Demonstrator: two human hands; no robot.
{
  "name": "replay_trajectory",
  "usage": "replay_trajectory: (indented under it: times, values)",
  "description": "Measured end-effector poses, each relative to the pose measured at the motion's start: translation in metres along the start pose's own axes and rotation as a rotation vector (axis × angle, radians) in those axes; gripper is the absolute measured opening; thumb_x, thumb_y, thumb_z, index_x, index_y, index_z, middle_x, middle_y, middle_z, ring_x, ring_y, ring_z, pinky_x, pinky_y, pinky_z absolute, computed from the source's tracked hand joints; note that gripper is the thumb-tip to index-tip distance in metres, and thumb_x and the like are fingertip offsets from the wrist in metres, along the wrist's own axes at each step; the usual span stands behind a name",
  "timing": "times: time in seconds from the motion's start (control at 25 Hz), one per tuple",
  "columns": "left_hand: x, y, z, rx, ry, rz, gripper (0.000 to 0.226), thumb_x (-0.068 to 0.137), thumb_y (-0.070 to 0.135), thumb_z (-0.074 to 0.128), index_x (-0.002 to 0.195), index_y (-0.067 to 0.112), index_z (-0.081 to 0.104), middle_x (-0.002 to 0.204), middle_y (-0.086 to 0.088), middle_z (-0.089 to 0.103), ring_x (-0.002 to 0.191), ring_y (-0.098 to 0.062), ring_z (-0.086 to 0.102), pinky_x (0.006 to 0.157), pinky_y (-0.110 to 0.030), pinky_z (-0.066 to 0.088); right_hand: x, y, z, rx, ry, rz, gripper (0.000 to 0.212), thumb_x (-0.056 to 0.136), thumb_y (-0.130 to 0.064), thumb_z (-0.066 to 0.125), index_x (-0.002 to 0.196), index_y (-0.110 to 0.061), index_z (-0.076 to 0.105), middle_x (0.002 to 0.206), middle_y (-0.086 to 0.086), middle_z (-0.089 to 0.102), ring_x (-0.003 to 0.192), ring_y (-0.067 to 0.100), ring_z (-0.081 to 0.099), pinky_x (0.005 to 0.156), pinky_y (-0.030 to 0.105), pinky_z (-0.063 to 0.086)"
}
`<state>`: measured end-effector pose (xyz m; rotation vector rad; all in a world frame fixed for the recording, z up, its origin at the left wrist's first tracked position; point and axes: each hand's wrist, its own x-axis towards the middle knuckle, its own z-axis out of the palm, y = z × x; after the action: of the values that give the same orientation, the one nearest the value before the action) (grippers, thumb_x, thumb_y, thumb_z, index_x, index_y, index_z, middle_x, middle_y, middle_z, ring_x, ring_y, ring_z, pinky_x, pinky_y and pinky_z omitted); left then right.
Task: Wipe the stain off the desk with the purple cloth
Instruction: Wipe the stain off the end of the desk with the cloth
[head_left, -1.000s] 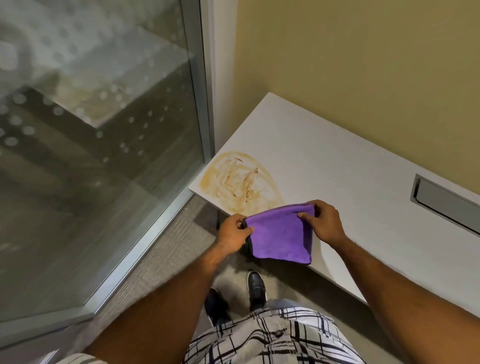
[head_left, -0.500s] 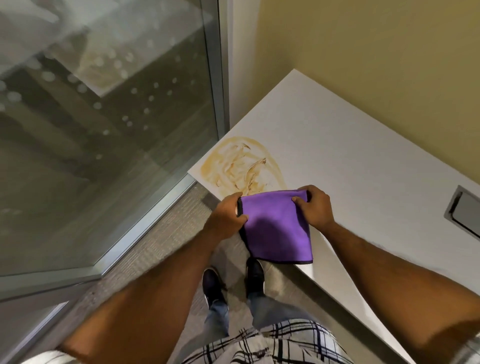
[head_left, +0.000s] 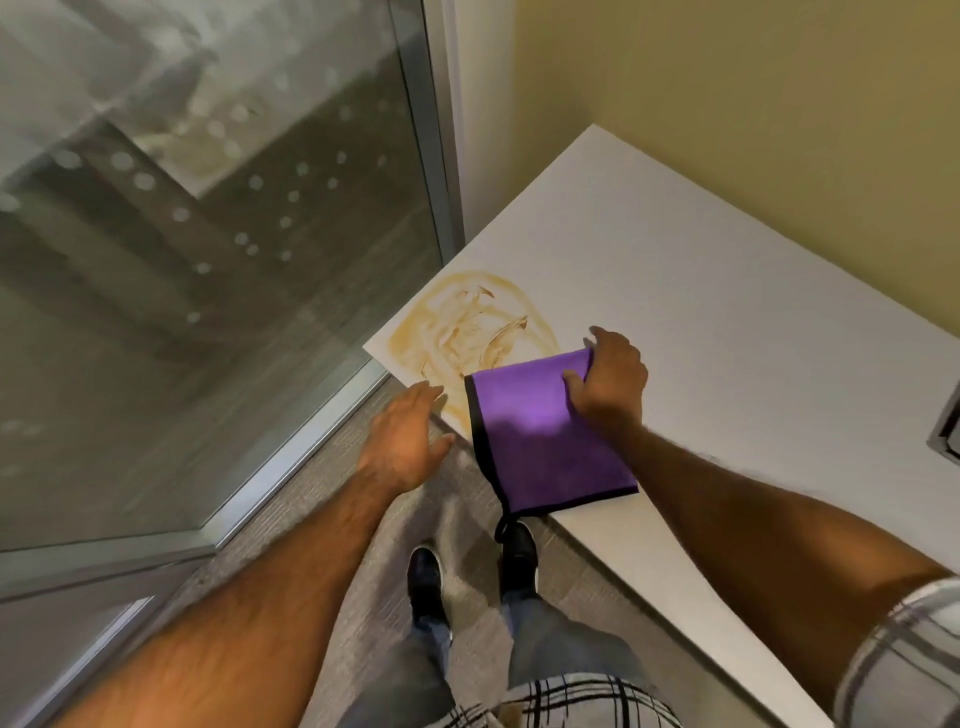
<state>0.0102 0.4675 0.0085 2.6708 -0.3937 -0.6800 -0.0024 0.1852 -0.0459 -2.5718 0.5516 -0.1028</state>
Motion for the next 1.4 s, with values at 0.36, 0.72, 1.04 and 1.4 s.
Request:
replay_trajectory:
  times: [0.36,0.72,1.04,1.4]
  values:
    - [0.020,-0.025,0.011,0.172,0.079,0.242,0.073,0.084,0.047,0.067,0.146,0.022,0.037,0.159,-0.010,0.030,0.147,-0.030,0.026,0.115,-0.059,0.026,-0.090,-0.028,0.070,-0.386,-0.153,-0.056,0.093,0.078,-0.087,0.028,0.152,-0.031,0.023,0.163,0.019,0.010,0.147,0.047,0.005,0.107,0.075,0.005]
    - [0.005,-0.069,0.023,0.206,0.219,0.272,0.071,0.082,0.055,0.062,0.141,0.019,0.044,0.152,-0.012,0.042,0.136,-0.031,0.044,0.103,-0.061,0.042,-0.068,-0.052,0.089,-0.344,0.007,0.005,0.052,0.099,-0.051,0.039,0.144,-0.026,0.044,0.156,0.003,0.037,0.146,0.035,0.027,0.109,0.076,0.011]
    - [0.005,-0.091,0.028,0.167,0.156,0.283,0.076,0.086,0.063,0.051,0.146,0.019,0.035,0.159,-0.013,0.028,0.146,-0.034,0.027,0.111,-0.063,0.030,-0.081,-0.008,0.056,-0.247,-0.031,0.026,0.053,0.101,-0.052,0.026,0.144,-0.027,0.045,0.155,-0.003,0.039,0.149,0.025,0.022,0.117,0.064,0.008]
    - [0.005,-0.109,0.037,0.163,0.166,0.293,0.077,0.087,0.065,0.047,0.147,0.018,0.032,0.161,-0.009,0.023,0.148,-0.033,0.020,0.114,-0.061,0.022,-0.103,-0.030,0.072,-0.254,-0.088,-0.078,0.047,0.103,-0.045,0.031,0.144,-0.028,0.045,0.155,-0.006,0.039,0.149,0.022,0.021,0.118,0.062,0.007]
